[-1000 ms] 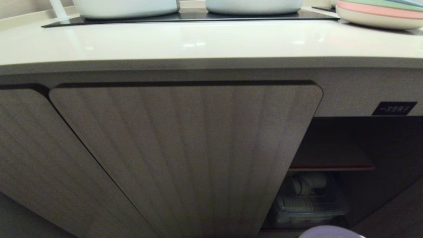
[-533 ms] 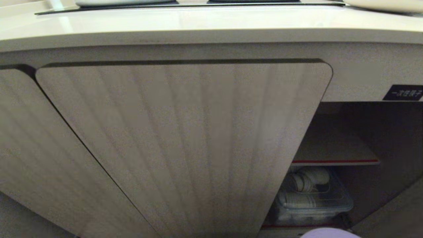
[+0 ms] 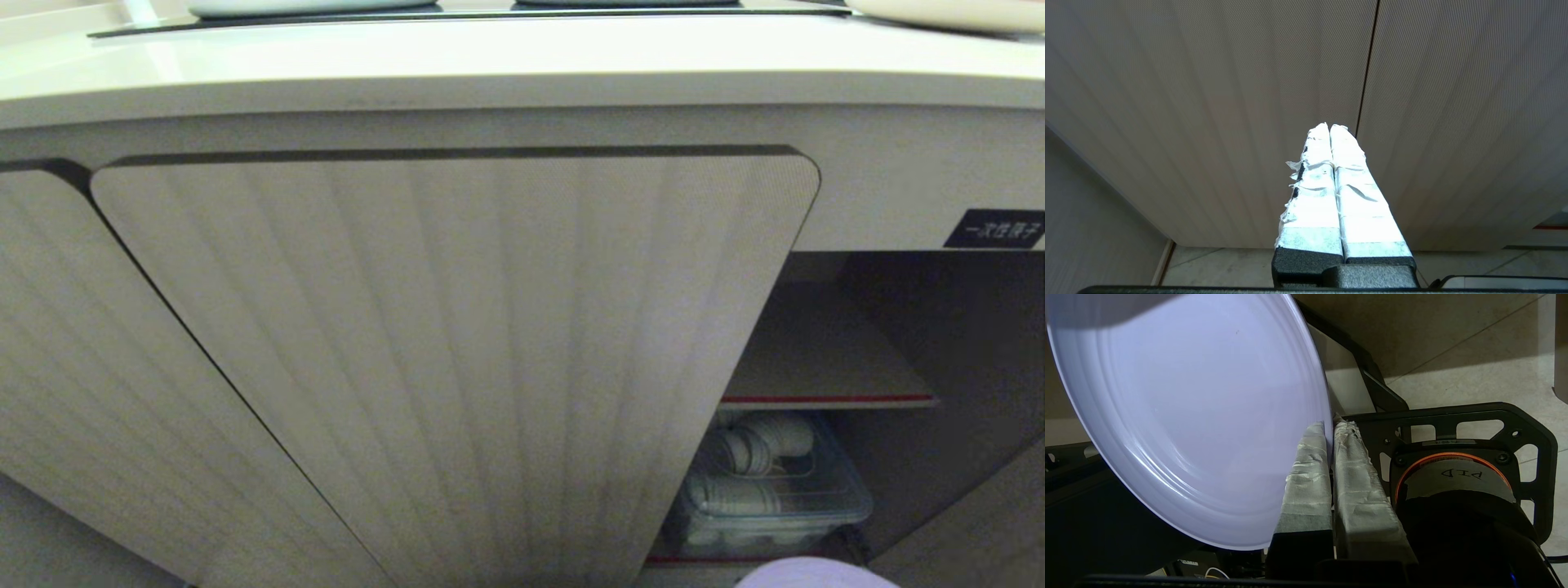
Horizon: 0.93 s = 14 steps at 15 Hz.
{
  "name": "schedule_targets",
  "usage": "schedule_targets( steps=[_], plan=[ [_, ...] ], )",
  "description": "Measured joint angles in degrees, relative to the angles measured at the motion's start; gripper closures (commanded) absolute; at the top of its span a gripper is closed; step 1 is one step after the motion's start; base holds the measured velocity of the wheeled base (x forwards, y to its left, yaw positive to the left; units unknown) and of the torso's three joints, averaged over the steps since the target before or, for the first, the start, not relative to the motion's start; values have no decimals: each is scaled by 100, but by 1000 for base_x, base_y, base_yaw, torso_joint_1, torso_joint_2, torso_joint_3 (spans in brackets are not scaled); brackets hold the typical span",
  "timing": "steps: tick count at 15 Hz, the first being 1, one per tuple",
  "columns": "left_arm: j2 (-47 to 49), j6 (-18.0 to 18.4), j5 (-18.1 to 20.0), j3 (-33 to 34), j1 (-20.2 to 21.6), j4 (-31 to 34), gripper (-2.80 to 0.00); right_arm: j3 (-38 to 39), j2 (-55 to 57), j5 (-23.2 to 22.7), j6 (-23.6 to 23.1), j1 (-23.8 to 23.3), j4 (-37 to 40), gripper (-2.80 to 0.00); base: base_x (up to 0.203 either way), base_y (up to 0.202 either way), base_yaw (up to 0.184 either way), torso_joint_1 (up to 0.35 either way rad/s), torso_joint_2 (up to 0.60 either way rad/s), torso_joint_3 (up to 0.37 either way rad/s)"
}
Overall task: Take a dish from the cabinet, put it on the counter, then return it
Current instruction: Put it back into the cabinet
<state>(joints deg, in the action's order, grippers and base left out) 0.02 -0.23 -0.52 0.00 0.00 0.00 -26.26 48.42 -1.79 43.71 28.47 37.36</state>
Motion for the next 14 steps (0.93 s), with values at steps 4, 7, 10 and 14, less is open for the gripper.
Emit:
schedule_targets(
  steps=[4, 7, 10, 14],
  plan=[
    [0, 0, 1, 0, 0, 0, 0, 41, -5, 89, 94, -3, -6, 0, 0, 0, 0, 0, 0, 0],
    [0, 1, 1, 0, 0, 0, 0, 72, -13, 95, 94, -3, -5, 0, 0, 0, 0, 0, 0, 0],
    [0, -2, 0, 0, 0, 0, 0, 83, -24, 90, 148, 2, 1, 0, 0, 0, 0, 0, 0, 0],
    [0, -2, 0, 0, 0, 0, 0, 132, -29, 91, 323, 5, -11, 0, 0, 0, 0, 0, 0, 0]
  ],
)
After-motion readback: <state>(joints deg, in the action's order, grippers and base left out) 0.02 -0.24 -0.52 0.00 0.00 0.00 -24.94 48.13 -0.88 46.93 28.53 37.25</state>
